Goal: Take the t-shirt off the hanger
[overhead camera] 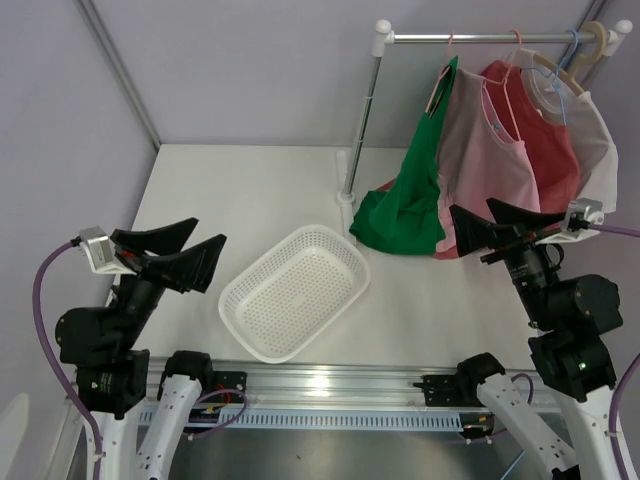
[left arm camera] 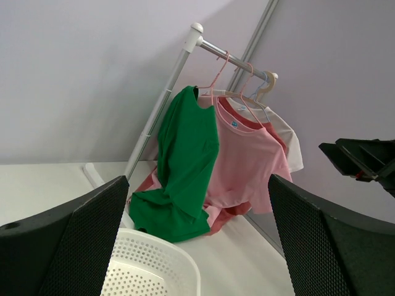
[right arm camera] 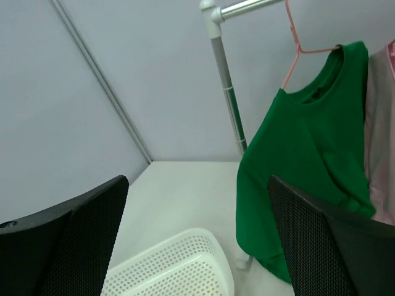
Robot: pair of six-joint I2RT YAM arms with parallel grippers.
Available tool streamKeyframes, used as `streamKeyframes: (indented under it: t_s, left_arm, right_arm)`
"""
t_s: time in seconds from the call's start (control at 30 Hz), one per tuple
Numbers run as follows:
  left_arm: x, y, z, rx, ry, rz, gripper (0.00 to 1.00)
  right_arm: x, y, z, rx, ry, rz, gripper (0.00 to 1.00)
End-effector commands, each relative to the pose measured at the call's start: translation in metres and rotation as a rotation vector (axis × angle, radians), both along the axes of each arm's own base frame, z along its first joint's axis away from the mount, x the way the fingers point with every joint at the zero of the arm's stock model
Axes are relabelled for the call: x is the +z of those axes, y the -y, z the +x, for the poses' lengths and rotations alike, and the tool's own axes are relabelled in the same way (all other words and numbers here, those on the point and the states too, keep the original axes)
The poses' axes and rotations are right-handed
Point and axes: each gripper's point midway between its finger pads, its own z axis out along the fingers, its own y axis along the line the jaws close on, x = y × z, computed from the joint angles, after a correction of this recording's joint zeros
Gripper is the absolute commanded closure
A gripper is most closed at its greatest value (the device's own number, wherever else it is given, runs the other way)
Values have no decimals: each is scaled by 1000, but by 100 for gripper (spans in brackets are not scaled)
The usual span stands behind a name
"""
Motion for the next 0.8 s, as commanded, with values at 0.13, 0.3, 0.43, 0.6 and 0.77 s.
streamKeyframes:
  t_s: [0.13, 0.3, 0.43, 0.6, 0.77]
  left_arm:
    - [-7, 5, 2, -28, 21, -1, 1]
    - [-5, 9, 2, -57, 63, 4, 1]
    - [-9, 12, 10, -71, 19, 32, 1]
    - [-13, 8, 13, -35, 35, 63, 1]
    - [-17, 3, 17, 2, 32, 77, 0]
  right_arm:
    - [-24, -30, 50, 50, -142, -59, 0]
    - [-23, -28, 143, -148, -226, -161, 1]
    - [-4, -28, 204, -276, -197, -194, 0]
    - [-4, -22, 276, -429, -245, -268, 0]
    - [-10, -31, 342, -474, -263, -320, 6]
